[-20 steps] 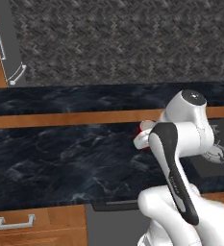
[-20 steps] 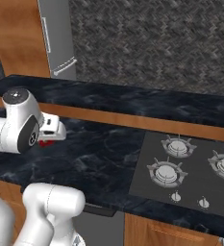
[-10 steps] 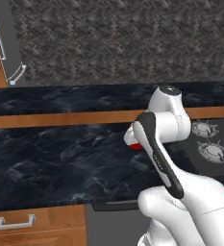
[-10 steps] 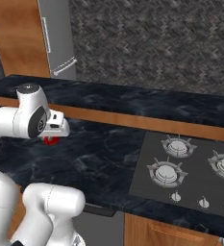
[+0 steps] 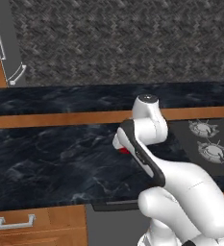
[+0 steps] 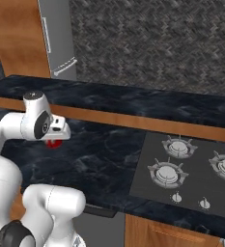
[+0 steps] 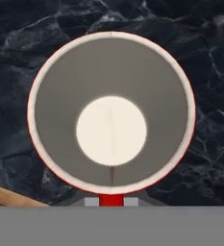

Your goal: Clear the mugs and bowl far away from the sink.

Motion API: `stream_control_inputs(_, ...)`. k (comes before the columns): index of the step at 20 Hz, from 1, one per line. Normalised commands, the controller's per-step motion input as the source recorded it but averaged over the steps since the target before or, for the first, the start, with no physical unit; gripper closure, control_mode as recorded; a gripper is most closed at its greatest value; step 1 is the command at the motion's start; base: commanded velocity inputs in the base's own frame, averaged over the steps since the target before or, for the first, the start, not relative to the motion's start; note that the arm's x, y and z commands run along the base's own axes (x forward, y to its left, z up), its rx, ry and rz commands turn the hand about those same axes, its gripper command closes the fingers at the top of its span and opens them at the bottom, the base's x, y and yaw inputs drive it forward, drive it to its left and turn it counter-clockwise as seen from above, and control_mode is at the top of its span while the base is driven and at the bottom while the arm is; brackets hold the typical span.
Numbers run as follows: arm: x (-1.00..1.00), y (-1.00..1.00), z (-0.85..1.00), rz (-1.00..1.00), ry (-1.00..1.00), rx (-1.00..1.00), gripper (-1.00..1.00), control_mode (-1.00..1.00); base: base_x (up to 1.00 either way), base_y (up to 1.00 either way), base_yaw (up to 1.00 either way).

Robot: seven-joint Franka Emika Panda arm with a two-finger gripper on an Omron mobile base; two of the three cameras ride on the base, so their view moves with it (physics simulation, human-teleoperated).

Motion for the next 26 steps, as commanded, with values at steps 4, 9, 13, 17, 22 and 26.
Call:
stream_control_inputs(4,0.38,0.04,-0.39,0.00,0.12,0.00,1.00,-1.00,0.00,0.00,0.00)
stream_control_inputs(9,0.27,0.01,-0.35,0.00,0.03,0.00,1.00,-1.00,0.00,0.00,0.00)
stream_control_inputs(13,0.27,0.03,-0.36,0.00,0.00,0.00,1.00,-1.00,0.00,0.00,0.00)
stream_control_inputs(17,0.28,0.03,-0.39,0.00,0.00,0.00,1.00,-1.00,0.00,0.00,0.00)
stream_control_inputs(22,0.23,0.03,-0.38,0.00,0.01,0.00,1.00,-1.00,0.00,0.00,0.00)
stream_control_inputs(26,0.14,0.04,-0.33,0.00,0.00,0.00,1.00,-1.00,0.00,0.00,0.00)
